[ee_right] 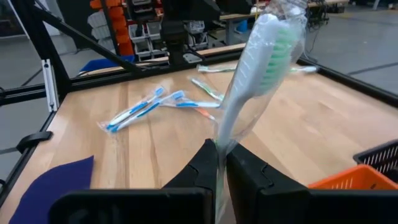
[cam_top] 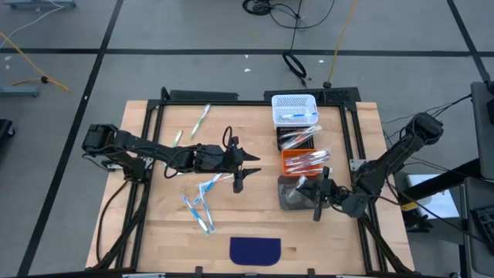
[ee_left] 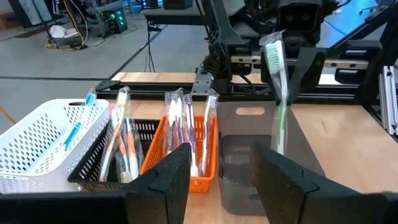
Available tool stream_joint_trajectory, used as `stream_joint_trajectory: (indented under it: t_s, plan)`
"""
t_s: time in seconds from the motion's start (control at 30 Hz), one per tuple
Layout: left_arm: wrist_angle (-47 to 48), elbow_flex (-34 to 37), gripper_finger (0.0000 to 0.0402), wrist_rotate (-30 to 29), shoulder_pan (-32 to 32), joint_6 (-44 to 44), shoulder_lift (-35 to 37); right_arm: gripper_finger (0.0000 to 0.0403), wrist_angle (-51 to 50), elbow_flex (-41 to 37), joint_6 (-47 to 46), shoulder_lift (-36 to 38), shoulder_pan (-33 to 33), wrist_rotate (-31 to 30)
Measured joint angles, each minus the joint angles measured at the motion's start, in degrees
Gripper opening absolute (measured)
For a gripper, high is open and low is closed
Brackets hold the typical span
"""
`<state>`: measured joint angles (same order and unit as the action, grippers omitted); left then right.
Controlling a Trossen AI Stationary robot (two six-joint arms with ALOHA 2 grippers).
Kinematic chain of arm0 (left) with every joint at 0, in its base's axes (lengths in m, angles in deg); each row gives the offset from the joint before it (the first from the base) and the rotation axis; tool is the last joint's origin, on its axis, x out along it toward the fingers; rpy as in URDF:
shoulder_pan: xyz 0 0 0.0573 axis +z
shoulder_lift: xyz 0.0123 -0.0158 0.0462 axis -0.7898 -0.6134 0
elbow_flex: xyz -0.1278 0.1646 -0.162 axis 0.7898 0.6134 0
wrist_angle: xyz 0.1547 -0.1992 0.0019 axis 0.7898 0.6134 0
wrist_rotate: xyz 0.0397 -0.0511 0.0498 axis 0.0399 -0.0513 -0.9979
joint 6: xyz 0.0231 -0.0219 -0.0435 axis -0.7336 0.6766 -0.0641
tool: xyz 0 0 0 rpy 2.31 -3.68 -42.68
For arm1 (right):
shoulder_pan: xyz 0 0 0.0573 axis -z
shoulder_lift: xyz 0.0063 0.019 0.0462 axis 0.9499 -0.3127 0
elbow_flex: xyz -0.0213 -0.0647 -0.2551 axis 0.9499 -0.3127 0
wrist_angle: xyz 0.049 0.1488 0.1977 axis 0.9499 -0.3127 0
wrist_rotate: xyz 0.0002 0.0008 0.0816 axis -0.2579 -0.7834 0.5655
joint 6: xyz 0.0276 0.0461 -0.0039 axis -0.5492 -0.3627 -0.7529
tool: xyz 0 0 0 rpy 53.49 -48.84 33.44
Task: Pick & Place Toothbrushes
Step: Put the green toothbrush into the black transparent bin
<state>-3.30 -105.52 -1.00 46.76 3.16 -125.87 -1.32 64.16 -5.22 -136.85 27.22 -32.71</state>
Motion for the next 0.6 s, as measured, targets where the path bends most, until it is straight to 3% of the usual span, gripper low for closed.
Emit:
stream_joint_trajectory:
  t_s: [0.2,0.6]
  plan:
    - [0.0,0.0,0.0168,0.0,0.1,0.0,0.0,0.0030,0.0,-0.4,0.2,0.0,0.0,0.0]
    - [0.0,0.0,0.0168,0.0,0.1,0.0,0.0,0.0173,-0.4,-0.4,4.7,1.8,0.6,-0.1]
